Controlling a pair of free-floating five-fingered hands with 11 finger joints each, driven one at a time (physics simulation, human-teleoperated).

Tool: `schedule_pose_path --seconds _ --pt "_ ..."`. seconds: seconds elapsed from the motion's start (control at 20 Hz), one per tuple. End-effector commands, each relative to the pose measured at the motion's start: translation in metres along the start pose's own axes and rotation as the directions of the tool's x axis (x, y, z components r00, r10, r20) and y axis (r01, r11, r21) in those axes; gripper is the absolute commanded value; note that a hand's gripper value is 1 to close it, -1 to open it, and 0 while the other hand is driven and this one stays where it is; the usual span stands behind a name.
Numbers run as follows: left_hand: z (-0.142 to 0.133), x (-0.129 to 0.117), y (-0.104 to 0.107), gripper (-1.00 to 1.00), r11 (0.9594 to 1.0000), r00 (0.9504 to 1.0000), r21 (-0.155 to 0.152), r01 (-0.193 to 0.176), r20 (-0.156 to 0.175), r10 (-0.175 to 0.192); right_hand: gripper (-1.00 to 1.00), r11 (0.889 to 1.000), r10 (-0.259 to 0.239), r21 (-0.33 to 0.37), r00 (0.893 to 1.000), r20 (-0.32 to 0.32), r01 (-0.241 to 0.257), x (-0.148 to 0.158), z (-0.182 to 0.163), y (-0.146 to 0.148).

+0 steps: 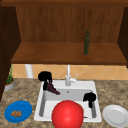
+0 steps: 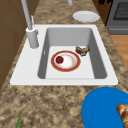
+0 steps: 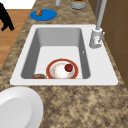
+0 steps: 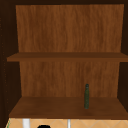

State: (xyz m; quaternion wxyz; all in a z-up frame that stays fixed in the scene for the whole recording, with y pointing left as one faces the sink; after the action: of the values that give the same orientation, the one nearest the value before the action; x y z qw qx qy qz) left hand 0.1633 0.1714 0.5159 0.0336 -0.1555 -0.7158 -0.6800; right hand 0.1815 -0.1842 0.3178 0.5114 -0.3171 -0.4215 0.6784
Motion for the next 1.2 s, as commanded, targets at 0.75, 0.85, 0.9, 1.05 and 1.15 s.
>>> schedule_pose_path --seconds 0.75,0.85,0.9,1.05,1.15 --pt "0.130 -0.011 -0.085 1.00 0.9930 0.9982 -0.115 -0.027 -0.057 0.020 0.00 1.000 0.000 0.000 1.000 0.000 0.000 0.000 0.000 0.000" --pt "0.143 -0.012 -0.095 1.00 0.9901 0.9985 -0.139 -0.014 -0.055 0.007 0.00 1.000 0.000 0.000 1.000 0.000 0.000 0.000 0.000 0.000" --pt "0.148 -0.011 -0.103 1.00 0.9886 0.9982 -0.151 0.005 -0.059 -0.014 0.00 1.000 0.000 0.000 1.000 0.000 0.000 0.000 0.000 0.000" --pt "0.160 -0.002 -0.121 1.00 0.9873 0.9952 -0.158 0.012 -0.094 -0.027 0.00 1.000 0.000 0.000 1.000 0.000 0.000 0.000 0.000 0.000" --pt "0.171 0.001 -0.134 1.00 0.9854 0.9949 -0.170 0.012 -0.096 -0.029 0.00 1.000 0.000 0.000 1.000 0.000 0.000 0.000 0.000 0.000"
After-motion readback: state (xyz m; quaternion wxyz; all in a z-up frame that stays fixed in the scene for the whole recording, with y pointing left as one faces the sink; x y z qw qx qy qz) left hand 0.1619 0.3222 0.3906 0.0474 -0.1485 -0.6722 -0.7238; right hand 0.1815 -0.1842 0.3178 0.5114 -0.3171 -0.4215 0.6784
